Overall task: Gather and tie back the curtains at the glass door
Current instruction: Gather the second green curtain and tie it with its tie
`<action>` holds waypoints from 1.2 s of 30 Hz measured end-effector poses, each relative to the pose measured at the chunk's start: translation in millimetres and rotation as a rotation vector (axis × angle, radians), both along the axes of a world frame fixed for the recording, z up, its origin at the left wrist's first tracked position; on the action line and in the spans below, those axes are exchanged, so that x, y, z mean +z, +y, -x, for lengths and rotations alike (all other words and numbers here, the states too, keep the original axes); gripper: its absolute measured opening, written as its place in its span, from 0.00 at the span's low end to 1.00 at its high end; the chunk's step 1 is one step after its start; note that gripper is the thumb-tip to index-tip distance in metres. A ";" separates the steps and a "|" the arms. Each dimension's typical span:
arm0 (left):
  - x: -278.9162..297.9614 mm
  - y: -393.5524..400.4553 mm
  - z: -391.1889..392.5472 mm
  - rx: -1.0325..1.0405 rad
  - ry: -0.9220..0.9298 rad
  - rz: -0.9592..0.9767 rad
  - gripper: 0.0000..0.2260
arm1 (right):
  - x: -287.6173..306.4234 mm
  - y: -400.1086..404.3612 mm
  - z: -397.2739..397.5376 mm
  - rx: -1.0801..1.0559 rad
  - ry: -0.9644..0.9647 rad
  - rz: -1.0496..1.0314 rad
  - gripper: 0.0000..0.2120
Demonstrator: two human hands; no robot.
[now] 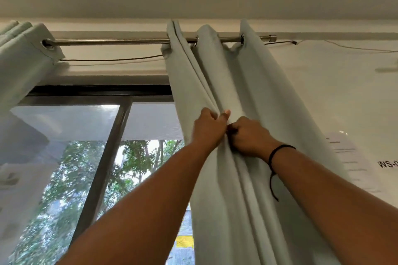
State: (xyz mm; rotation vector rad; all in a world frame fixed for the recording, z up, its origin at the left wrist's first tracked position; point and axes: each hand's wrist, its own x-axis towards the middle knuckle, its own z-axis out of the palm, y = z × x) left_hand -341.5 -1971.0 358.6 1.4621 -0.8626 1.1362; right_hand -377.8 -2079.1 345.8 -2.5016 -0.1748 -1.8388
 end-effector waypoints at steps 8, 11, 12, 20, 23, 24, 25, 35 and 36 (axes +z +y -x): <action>4.7 96.1 -36.7 0.309 0.003 -0.054 0.09 | 2.5 37.5 -28.4 0.155 -0.288 -0.490 0.37; 2.2 115.8 -46.6 0.356 -0.076 -0.095 0.09 | 10.3 36.5 -37.9 0.141 -0.118 -0.566 0.35; 1.9 122.7 -47.9 0.371 -0.094 -0.104 0.09 | 13.9 39.4 -41.8 0.129 -0.099 -0.553 0.29; 7.2 180.3 -49.1 0.423 -0.178 -0.137 0.27 | 36.0 131.0 -70.5 0.050 -0.150 -0.325 0.14; 3.9 205.4 -55.2 0.374 -0.167 -0.098 0.30 | 56.7 176.1 -72.0 0.025 -0.112 -0.247 0.12; 2.6 215.0 -57.5 0.351 -0.177 -0.069 0.29 | 64.2 190.8 -71.0 0.010 -0.105 -0.214 0.12; 1.8 224.0 -59.6 0.337 -0.188 -0.040 0.28 | 70.3 205.8 -69.4 -0.002 -0.101 -0.178 0.12; 4.2 292.9 -88.7 0.339 -0.183 0.070 0.12 | 73.6 306.6 -79.5 0.158 0.037 0.111 0.11; 4.5 289.7 -90.7 0.348 -0.185 0.040 0.10 | 70.6 300.5 -80.1 0.185 0.072 0.083 0.10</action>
